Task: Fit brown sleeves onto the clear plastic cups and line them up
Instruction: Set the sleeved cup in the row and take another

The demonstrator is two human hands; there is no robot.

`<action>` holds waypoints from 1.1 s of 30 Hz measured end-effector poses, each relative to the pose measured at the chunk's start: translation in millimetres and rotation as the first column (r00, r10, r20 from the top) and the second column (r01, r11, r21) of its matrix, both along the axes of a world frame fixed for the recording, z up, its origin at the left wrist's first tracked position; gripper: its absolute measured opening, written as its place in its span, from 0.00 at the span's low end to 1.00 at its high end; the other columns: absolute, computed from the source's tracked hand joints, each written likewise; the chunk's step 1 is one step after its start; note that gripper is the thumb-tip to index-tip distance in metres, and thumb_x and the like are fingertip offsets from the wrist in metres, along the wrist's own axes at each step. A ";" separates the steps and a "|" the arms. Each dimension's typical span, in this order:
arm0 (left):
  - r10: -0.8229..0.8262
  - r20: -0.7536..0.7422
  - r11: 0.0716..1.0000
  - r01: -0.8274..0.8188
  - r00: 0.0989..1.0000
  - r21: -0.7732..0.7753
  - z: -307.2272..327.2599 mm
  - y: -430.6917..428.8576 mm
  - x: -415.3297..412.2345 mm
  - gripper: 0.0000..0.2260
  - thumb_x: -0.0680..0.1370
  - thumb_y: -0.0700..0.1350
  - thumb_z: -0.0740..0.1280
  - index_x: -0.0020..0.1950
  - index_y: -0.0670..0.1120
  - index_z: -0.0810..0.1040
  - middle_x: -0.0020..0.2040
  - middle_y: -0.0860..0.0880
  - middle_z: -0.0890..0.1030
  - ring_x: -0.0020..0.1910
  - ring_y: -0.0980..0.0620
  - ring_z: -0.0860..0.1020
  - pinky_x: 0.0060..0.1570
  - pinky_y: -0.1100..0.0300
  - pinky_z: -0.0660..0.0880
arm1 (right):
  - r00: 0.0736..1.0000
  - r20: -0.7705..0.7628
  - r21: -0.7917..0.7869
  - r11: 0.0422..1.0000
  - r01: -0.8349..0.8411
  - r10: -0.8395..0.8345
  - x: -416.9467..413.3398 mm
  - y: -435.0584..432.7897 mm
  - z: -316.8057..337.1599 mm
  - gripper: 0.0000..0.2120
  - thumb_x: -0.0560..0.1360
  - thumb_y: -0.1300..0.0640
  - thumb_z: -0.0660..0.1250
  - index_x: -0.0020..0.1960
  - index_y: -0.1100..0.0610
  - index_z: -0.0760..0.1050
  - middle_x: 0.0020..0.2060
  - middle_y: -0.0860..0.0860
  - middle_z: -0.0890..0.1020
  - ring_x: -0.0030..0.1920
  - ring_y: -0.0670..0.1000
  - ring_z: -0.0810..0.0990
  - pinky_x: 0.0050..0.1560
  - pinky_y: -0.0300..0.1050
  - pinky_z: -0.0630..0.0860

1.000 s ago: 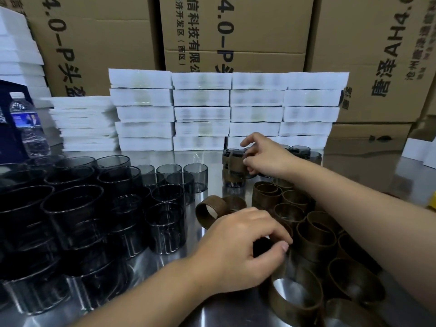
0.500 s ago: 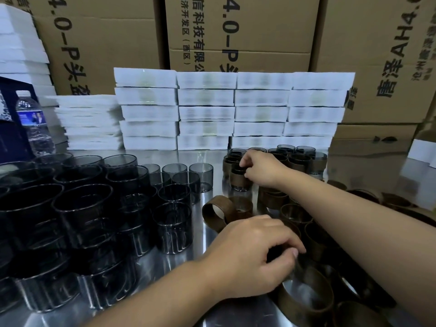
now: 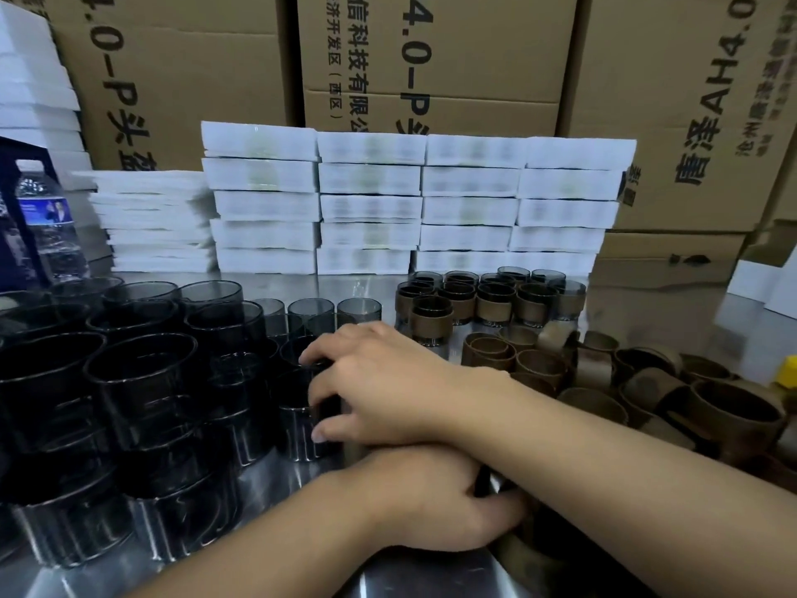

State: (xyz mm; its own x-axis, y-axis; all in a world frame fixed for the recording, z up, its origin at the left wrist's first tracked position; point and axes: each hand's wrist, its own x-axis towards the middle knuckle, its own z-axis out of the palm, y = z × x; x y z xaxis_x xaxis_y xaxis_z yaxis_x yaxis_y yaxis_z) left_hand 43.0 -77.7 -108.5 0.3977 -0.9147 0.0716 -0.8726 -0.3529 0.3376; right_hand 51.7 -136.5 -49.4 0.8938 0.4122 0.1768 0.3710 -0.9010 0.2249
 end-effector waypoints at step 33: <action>-0.421 -0.712 0.536 -0.478 0.563 -0.695 16.3 -14.1 13.0 0.30 0.64 0.54 0.71 0.63 0.44 0.75 0.53 0.47 0.84 0.53 0.49 0.83 0.45 0.59 0.80 | 0.983 -0.160 0.984 0.091 0.153 0.085 -61.3 -105.3 6.1 0.22 0.64 0.41 0.68 0.45 0.60 0.78 0.47 0.57 0.85 0.47 0.53 0.82 0.46 0.42 0.79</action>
State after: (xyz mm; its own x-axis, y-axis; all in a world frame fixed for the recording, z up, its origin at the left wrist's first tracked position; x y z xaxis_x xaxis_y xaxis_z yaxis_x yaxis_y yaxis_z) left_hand 56.0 -91.8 -92.2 0.7097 -0.6054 0.3602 -0.0947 0.4247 0.9004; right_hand -9.6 -241.9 -43.3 0.9592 -0.0620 0.2758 0.2494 -0.2732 -0.9290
